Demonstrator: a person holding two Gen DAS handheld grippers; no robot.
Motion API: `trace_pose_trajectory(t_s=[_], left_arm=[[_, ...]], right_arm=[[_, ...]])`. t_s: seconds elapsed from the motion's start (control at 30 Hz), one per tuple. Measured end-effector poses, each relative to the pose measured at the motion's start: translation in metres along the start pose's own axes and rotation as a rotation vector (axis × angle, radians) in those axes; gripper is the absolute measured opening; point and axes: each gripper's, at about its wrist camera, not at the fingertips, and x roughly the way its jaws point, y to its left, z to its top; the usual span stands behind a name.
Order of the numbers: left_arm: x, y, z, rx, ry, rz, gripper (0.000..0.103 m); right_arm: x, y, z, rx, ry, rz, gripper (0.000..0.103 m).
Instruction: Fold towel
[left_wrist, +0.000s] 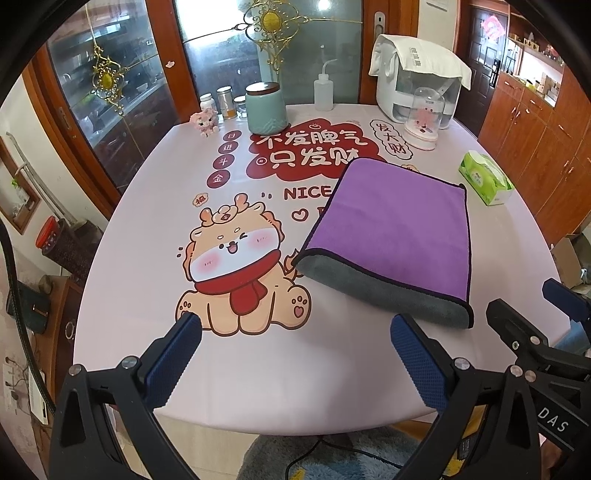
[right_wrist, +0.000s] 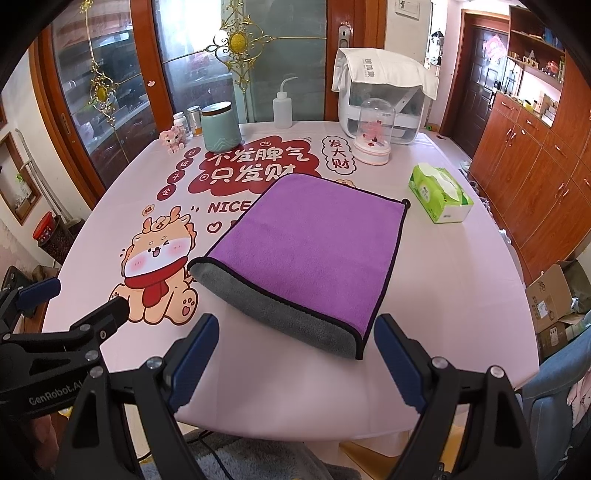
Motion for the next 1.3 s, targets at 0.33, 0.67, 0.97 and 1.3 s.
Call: trace_pose_trajectory(t_s=[0.33,0.67,0.97,1.3], left_arm=[[-0.001,-0.001,0.001,0.004,-0.001,-0.002,0.101],[0.004,-0.003,0.013,0.051,0.009,-0.020,0.101],[0.026,-0.006,0.036,0.121,0.036,-0.049,0.101],[0.056,-0.009,0.057,0.238,0.074,-0.089,0.101]], right_arm=[[0.001,0.000,-0.001,0.008,0.001,0.000,0.087],[0.006,-0.006,0.000,0.041,0.012,-0.005,0.087],[0.014,-0.015,0.006,0.118,0.034,-0.046,0.086],[0.031,-0.021,0.009,0.220,0.075,-0.106,0.085]])
